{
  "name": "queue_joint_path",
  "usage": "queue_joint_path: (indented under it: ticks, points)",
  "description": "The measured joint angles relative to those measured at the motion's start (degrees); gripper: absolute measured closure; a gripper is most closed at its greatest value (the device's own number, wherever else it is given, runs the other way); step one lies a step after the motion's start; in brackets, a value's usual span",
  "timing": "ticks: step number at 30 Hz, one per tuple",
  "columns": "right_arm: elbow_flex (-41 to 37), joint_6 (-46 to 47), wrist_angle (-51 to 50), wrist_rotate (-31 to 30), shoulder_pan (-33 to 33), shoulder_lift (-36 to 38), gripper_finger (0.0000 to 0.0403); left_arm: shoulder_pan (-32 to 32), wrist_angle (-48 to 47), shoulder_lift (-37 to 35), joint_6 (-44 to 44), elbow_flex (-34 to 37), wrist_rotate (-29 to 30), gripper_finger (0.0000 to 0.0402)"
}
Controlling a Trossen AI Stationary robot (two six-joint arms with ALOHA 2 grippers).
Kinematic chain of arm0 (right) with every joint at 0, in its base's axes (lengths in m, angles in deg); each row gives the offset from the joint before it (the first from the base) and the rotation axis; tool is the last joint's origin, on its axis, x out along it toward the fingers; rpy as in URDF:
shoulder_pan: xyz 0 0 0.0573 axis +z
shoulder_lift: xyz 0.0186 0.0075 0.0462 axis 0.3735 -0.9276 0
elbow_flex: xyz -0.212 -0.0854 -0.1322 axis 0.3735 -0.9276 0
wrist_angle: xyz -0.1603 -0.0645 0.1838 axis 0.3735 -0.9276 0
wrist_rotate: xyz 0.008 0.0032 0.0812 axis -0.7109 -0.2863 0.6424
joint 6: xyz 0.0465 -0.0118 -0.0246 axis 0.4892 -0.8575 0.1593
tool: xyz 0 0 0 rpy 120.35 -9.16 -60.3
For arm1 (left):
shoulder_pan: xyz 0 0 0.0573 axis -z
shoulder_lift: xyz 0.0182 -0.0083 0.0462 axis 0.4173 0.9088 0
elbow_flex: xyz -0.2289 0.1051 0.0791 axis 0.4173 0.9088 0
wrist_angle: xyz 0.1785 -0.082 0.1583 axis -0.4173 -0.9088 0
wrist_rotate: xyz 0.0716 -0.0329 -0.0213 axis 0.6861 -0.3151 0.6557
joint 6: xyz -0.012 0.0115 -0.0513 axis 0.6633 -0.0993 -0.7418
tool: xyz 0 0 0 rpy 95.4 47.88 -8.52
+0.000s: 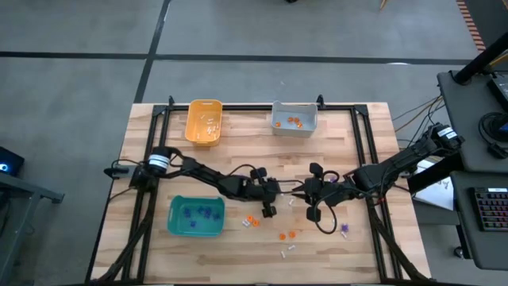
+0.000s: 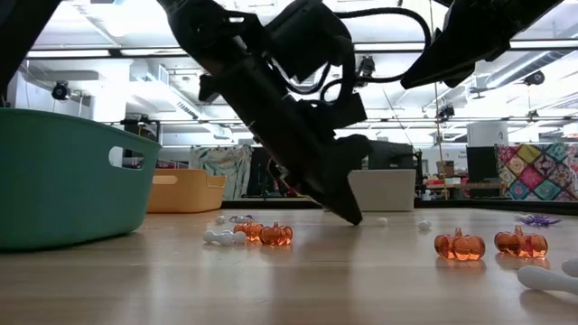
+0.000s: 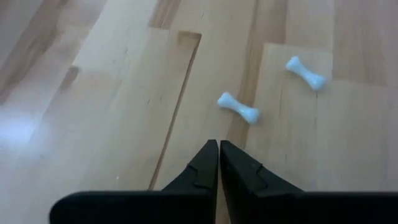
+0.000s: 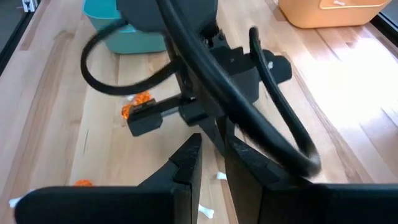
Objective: Sort Halloween decoration
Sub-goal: Put the white bone toy into the orange bin
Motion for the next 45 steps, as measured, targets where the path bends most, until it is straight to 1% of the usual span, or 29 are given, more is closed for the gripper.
queue_joint_path:
  ticks: [3, 5, 7, 10, 13, 16, 18, 21, 25, 30, 38, 45]
  points:
    - [0.0, -0.04, 0.01, 0.0, -0.02, 0.01, 0.0344, 0.29, 2.57, -1.12, -1.15, 0.14, -0.96, 0.04]
    - [0.0, -0.35, 0.11, -0.01, -0.02, 0.01, 0.0344, 0.68, 5.46, -1.27, -1.3, 0.14, -1.81, 0.0392]
    - [0.0, -0.39, 0.33, -0.02, -0.02, 0.0, 0.0344, 0.92, 8.17, -0.52, -1.57, 0.05, -2.22, 0.0376]
    - [0.0, -0.39, 0.43, -0.02, -0.01, 0.01, 0.0344, 0.87, 8.33, 0.91, -4.6, 0.07, -1.98, 0.0344]
    - [0.0, -0.39, 0.5, -0.02, -0.02, 0.0, 0.0344, 0.72, 8.15, 2.26, -7.34, 0.07, -0.26, 0.0309]
    - [0.0, -0.37, 0.48, 0.0, -0.02, 0.02, 0.0344, 0.76, 8.58, 2.9, -7.76, 0.07, 0.93, 0.0282]
    - [0.0, -0.38, 0.49, 0.0, -0.02, 0.0, 0.0344, 0.79, 9.11, 3.09, -7.71, 0.07, 1.12, 0.0269]
    - [0.0, -0.34, 0.48, -0.02, -0.02, 0.02, 0.0344, 0.76, 9.5, 3.16, -7.62, 0.07, 1.25, 0.0259]
    - [0.0, -0.37, 0.44, -0.02, -0.02, 0.01, 0.0344, 0.66, 9.5, 3.16, -7.59, 0.07, 1.32, 0.0258]
    - [0.0, -0.37, 0.44, -0.02, -0.02, 0.0, 0.0344, 0.5, 9.58, 3.16, -7.53, 0.27, 4.27, 0.0266]
    - [0.0, -0.39, 0.46, -0.04, -0.02, 0.01, 0.0344, 0.24, 11.31, 4.08, -7.31, 0.52, 4.33, 0.0308]
    - [-0.04, -0.32, 0.42, -0.04, -0.01, 0.02, 0.0344, 0.13, 12.42, 5.11, -7.24, 0.22, 2.61, 0.0343]
